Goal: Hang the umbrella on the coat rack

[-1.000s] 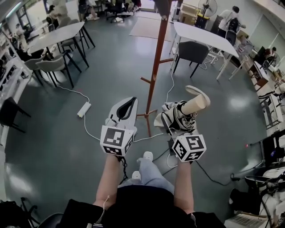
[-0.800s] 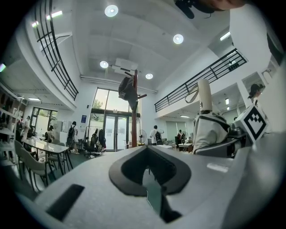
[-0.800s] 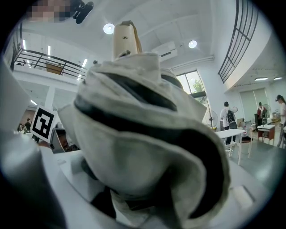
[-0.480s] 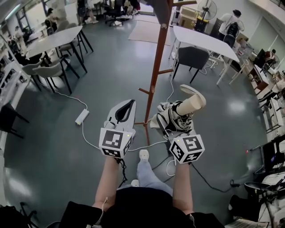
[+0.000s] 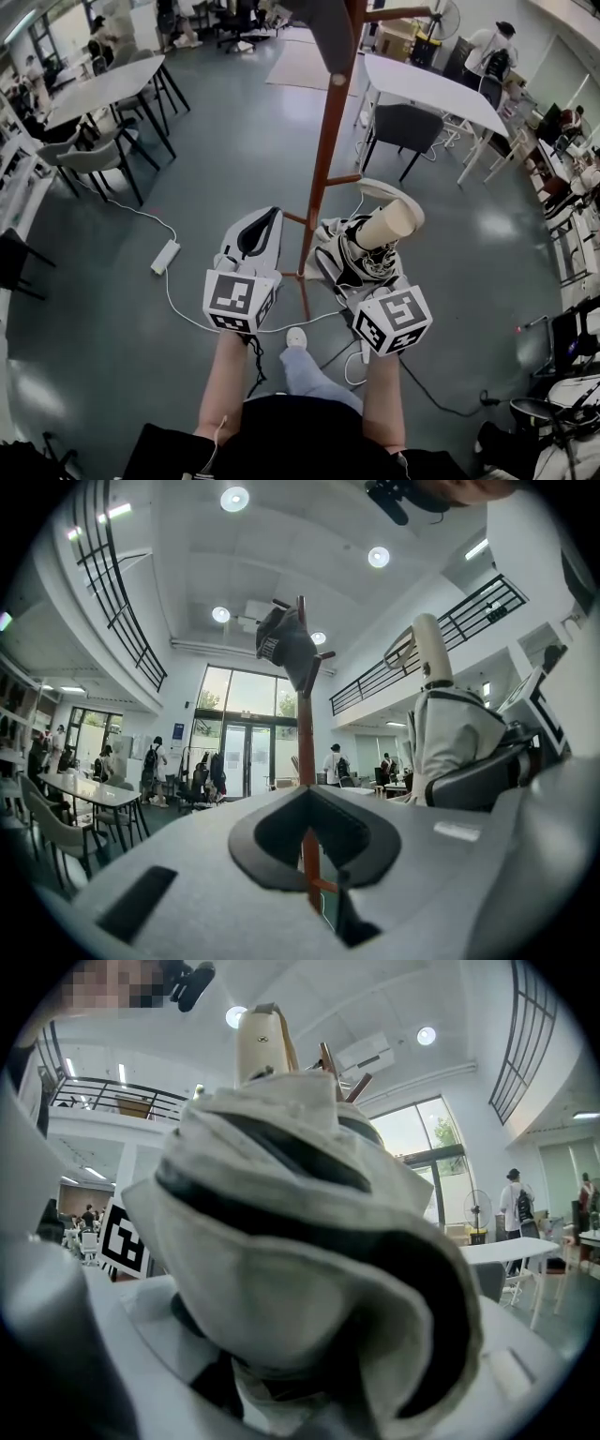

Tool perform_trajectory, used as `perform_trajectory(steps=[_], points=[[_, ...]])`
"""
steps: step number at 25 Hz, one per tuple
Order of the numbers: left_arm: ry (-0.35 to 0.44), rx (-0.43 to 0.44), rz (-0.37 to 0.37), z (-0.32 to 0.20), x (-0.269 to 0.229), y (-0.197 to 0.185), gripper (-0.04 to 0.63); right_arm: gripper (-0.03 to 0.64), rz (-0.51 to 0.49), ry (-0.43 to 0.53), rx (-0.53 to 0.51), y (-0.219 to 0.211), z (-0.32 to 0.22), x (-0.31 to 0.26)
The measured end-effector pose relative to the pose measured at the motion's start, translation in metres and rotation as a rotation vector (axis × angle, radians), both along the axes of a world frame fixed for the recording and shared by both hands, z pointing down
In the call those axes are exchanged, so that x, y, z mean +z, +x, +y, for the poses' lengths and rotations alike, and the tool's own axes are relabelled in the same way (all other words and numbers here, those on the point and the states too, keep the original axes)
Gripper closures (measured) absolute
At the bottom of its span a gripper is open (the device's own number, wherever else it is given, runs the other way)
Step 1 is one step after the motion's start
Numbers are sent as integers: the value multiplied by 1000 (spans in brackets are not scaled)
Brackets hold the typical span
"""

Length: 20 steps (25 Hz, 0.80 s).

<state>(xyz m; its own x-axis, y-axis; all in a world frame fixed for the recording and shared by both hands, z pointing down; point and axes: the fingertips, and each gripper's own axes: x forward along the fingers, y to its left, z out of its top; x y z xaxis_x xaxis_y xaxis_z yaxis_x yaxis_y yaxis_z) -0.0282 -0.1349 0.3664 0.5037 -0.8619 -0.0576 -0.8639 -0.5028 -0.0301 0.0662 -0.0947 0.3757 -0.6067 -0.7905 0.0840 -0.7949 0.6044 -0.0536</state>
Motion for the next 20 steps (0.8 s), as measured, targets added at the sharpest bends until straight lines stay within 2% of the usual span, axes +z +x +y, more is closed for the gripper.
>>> perform_trajectory(steps=[6,10,14,20], points=[[19,-9,-13,-62,-26,13,591,270,-36,-6,-75,-5,-53,-25],[24,-26,-27,-91,-40,21,591,270,-10,-1,-110,-5,-83,-37],[53,-32,-21,-105,-55,24,591,270,-5,-9,-156,-8,-95,-42],[56,-23,-27,-128,-58,23,591,270,20,-17,-214,-25,-106,-43]])
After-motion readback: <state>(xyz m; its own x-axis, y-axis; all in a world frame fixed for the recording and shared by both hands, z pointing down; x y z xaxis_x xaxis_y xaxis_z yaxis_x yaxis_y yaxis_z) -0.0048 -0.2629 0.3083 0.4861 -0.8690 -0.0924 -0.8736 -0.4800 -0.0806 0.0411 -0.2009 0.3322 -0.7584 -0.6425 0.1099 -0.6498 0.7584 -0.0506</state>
